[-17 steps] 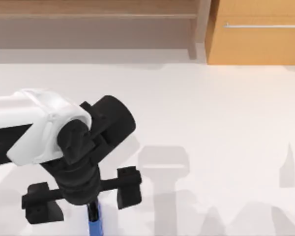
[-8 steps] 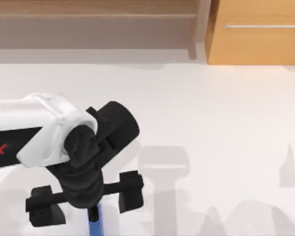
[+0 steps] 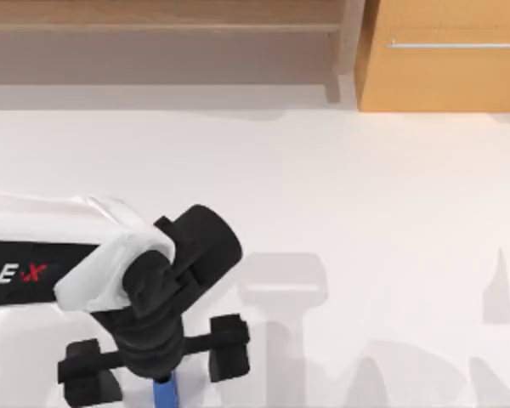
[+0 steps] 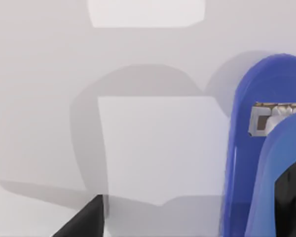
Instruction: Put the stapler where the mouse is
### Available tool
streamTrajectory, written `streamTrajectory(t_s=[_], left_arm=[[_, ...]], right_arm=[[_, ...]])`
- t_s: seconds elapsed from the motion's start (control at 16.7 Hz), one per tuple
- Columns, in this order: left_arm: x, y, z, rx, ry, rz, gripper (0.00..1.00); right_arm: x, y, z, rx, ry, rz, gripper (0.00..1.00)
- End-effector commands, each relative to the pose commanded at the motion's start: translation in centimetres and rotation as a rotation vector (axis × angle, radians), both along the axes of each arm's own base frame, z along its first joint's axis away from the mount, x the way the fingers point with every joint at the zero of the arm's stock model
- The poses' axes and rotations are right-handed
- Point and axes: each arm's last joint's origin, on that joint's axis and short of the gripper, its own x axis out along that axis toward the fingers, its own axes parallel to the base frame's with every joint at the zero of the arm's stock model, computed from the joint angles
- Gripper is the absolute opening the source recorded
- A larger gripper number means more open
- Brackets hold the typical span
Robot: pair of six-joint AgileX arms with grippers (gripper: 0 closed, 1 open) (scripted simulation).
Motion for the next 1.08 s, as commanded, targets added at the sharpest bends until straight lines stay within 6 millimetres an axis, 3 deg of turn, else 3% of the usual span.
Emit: streamTrajectory(t_s=[0.06,0.84,1.08], left_arm=[[0.0,0.0,0.0,0.0,0.0,0.0,1.0],[0.0,0.0,0.0,0.0,0.0,0.0,0.02],[0.0,0.0,0.0,0.0,0.0,0.0,0.0]], right_arm=[[0.0,0.0,0.0,0.0,0.0,0.0,1.0],[0.0,0.0,0.0,0.0,0.0,0.0,1.0],[0.0,0.0,0.0,0.0,0.0,0.0,1.0]])
